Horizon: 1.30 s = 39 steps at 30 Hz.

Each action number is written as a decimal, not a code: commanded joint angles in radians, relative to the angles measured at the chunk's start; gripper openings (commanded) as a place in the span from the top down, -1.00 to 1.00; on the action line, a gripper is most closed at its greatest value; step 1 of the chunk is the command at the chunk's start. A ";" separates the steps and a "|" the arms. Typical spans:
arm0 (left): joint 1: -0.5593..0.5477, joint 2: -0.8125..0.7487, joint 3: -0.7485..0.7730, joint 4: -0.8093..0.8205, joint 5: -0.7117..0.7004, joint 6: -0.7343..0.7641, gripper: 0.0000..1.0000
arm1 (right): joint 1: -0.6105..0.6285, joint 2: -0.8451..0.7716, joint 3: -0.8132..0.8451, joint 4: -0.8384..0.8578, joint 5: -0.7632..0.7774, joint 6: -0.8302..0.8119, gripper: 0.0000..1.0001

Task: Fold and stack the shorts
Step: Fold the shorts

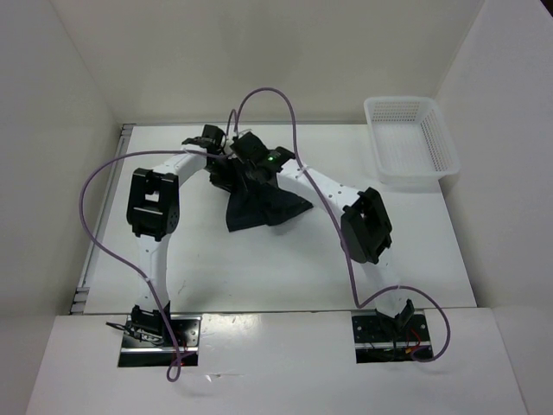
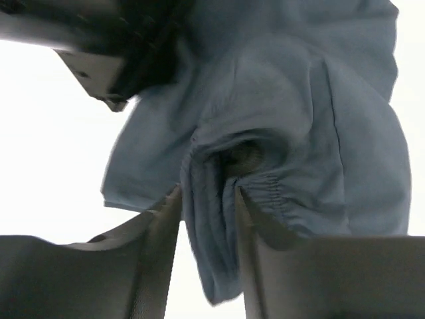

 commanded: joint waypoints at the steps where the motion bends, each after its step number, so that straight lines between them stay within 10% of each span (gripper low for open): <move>1: 0.001 0.021 0.017 -0.028 0.030 0.031 0.49 | 0.049 0.038 0.135 0.093 -0.149 -0.075 0.11; 8: 0.078 -0.008 0.017 -0.048 -0.017 0.031 0.14 | 0.058 0.022 0.253 0.093 -0.307 -0.183 -0.17; 16: 0.047 -0.255 0.046 -0.066 -0.106 0.031 -0.31 | 0.034 -0.268 -0.197 0.167 -0.132 -0.417 -0.17; 23: -0.029 -0.305 0.069 -0.137 0.116 0.031 -0.99 | -0.015 -0.506 -0.561 0.309 -0.197 -0.652 -0.39; 39: -0.097 -0.026 0.141 -0.216 0.191 0.031 -0.97 | -0.035 -0.558 -0.845 0.481 -0.263 -0.856 -0.56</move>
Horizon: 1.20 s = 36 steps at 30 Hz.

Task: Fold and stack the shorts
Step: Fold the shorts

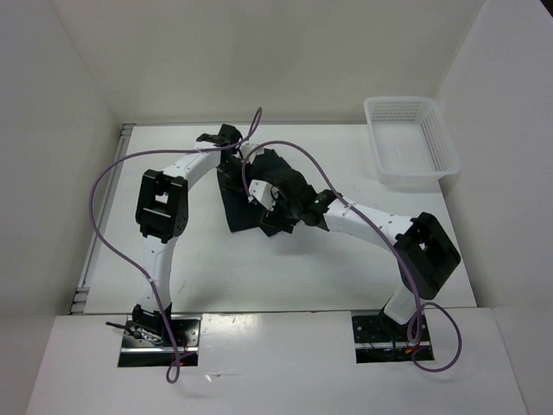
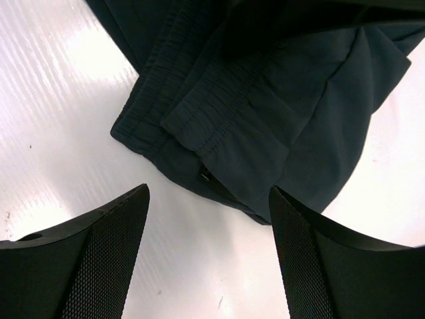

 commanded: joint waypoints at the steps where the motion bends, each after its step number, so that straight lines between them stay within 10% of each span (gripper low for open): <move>1: -0.003 -0.038 0.058 -0.021 0.034 0.007 -0.93 | -0.017 -0.079 -0.045 0.094 -0.022 0.013 -0.56; 4: -0.012 -0.006 0.049 -0.047 0.043 0.007 -0.70 | -0.063 -0.090 -0.075 0.105 -0.033 0.062 -0.56; 6: -0.012 0.013 0.064 -0.061 0.089 0.007 -0.05 | -0.101 -0.090 -0.075 0.116 -0.045 0.073 -0.56; 13: -0.021 -0.022 0.185 -0.116 0.144 0.007 1.00 | -0.181 -0.108 -0.124 0.139 -0.065 0.104 -0.60; 24: -0.003 0.031 0.771 -0.461 0.123 0.007 1.00 | -0.278 -0.098 -0.125 0.180 -0.096 0.174 -0.60; 36: 0.198 0.177 0.410 -0.452 0.216 0.007 0.90 | -0.278 -0.035 -0.087 0.168 -0.140 0.185 -0.62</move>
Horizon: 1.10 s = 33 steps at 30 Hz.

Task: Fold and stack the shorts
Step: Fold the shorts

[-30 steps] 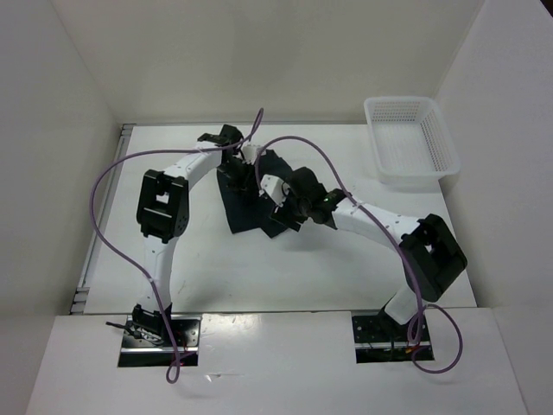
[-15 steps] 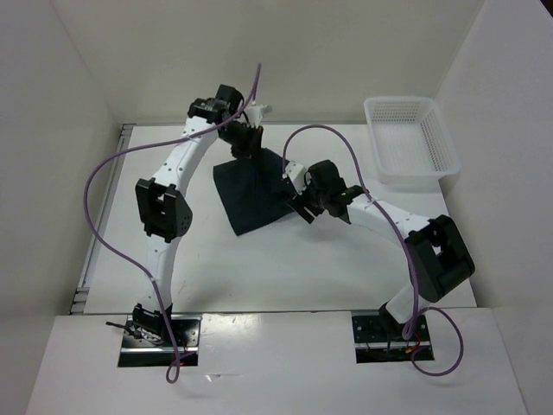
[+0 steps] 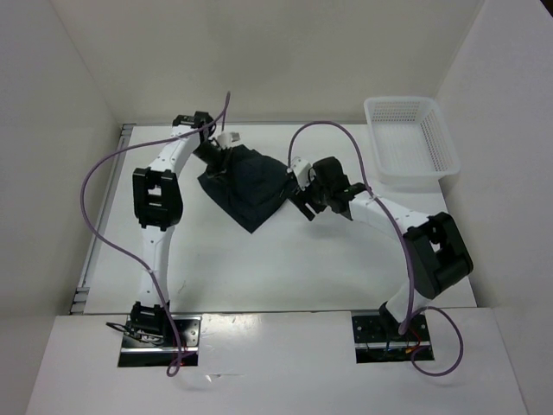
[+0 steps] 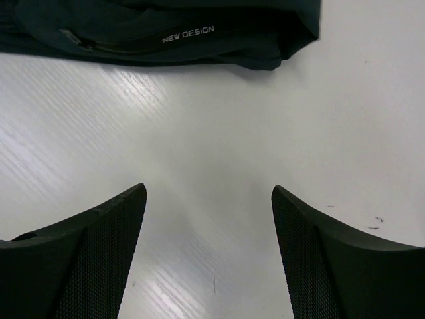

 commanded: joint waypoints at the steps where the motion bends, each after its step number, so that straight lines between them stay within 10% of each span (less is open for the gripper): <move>1: 0.086 0.000 -0.071 -0.004 0.110 0.004 0.86 | 0.001 0.030 0.062 0.059 -0.018 0.025 -0.62; 10: 0.139 -0.069 -0.271 0.115 0.181 0.004 0.63 | 0.190 0.093 0.220 0.110 0.085 0.003 -0.53; 16: 0.139 -0.103 -0.338 0.159 0.161 0.004 0.54 | 0.271 0.248 0.384 0.122 0.073 0.015 0.03; 33: 0.130 -0.169 -0.332 0.216 0.110 0.004 0.48 | 0.334 0.483 0.584 0.071 0.008 0.021 -0.35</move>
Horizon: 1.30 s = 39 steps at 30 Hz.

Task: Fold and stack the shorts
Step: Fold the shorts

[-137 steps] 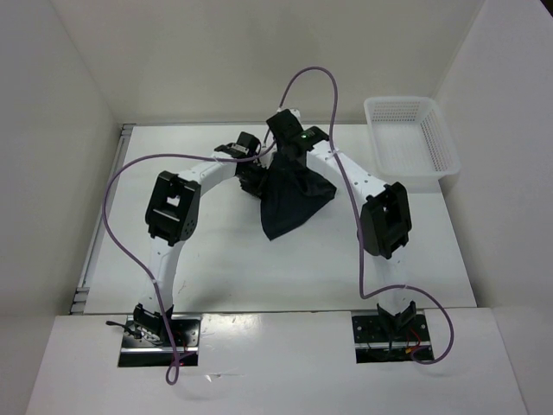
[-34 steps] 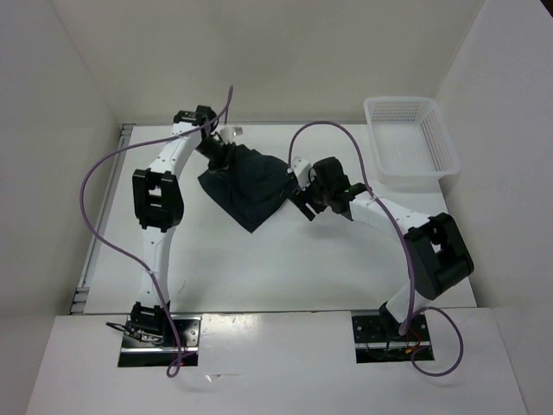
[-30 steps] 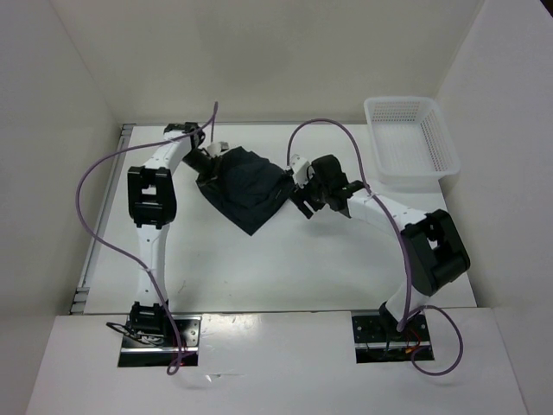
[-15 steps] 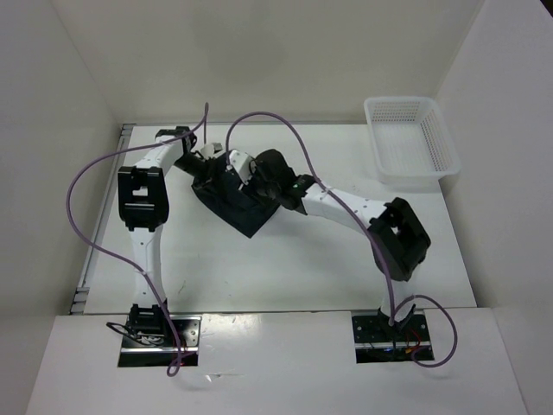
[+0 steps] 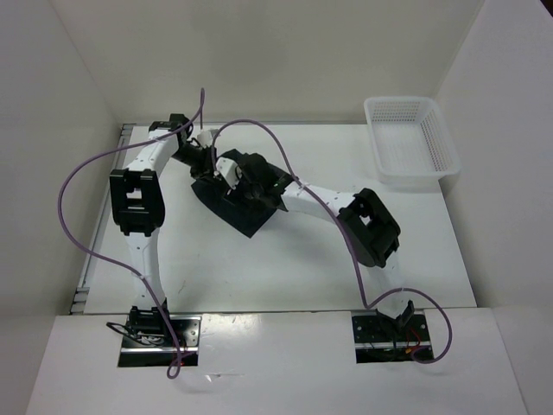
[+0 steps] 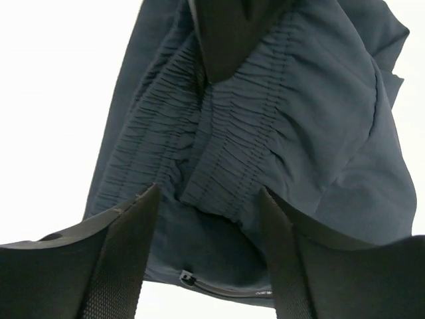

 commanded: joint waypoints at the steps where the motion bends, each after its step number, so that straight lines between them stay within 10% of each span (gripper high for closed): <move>1: -0.003 -0.017 -0.004 0.024 0.009 0.006 0.48 | 0.043 -0.008 0.018 0.024 0.001 0.025 -0.44; 18: -0.003 -0.046 -0.033 0.024 -0.010 0.006 0.40 | 0.056 0.093 0.009 0.160 0.326 0.057 -0.27; 39: -0.003 -0.064 -0.062 0.033 -0.042 0.006 0.19 | 0.056 0.098 0.059 0.139 0.305 0.036 1.00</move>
